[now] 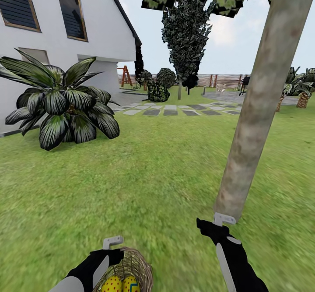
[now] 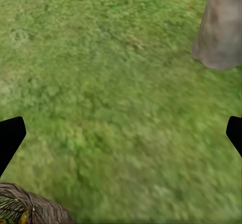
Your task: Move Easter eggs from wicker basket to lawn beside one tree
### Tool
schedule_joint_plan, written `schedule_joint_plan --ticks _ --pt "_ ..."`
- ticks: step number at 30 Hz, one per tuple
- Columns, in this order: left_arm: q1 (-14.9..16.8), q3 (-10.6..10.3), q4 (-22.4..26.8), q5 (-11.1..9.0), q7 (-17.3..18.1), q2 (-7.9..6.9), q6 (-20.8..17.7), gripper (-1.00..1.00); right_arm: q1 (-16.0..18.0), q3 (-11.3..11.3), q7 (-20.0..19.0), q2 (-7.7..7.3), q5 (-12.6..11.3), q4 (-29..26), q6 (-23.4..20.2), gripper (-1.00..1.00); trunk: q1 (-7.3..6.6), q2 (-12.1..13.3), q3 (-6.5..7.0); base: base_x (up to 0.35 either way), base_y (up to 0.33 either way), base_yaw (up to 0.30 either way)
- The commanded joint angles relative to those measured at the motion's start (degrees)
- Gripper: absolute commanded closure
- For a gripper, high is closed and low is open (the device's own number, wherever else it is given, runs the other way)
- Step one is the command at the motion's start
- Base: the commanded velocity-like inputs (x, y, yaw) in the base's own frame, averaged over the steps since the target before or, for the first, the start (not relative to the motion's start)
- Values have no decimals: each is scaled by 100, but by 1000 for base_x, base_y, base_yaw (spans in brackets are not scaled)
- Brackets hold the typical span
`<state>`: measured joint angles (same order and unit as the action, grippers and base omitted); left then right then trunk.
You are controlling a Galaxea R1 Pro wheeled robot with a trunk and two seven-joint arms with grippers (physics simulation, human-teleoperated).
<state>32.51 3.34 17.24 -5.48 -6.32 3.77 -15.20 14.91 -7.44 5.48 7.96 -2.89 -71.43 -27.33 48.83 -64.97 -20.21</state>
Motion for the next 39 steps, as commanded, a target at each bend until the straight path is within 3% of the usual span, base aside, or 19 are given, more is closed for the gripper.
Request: schedule_joint_plan --ticks 1,23,30,39 --pt "1 27 11 -58 -17 3 -27 -100 4 -3 24 4 -30 -4 -27 -100 23 -46 -25 0 0 0" --pt "8 27 -4 -26 -9 1 -60 -100 -5 1 18 2 -34 8 -18 -100 506 -929 -420 0 0 0" --pt "54 27 -350 -33 -20 -7 -100 -100 -8 13 6 10 -36 -11 -19 -100 660 -1209 -546 0 0 0" --pt "325 29 -354 -49 -77 -7 -602 -100 -9 6 5 4 -36 -11 -18 -100 858 -1570 -708 0 0 0"
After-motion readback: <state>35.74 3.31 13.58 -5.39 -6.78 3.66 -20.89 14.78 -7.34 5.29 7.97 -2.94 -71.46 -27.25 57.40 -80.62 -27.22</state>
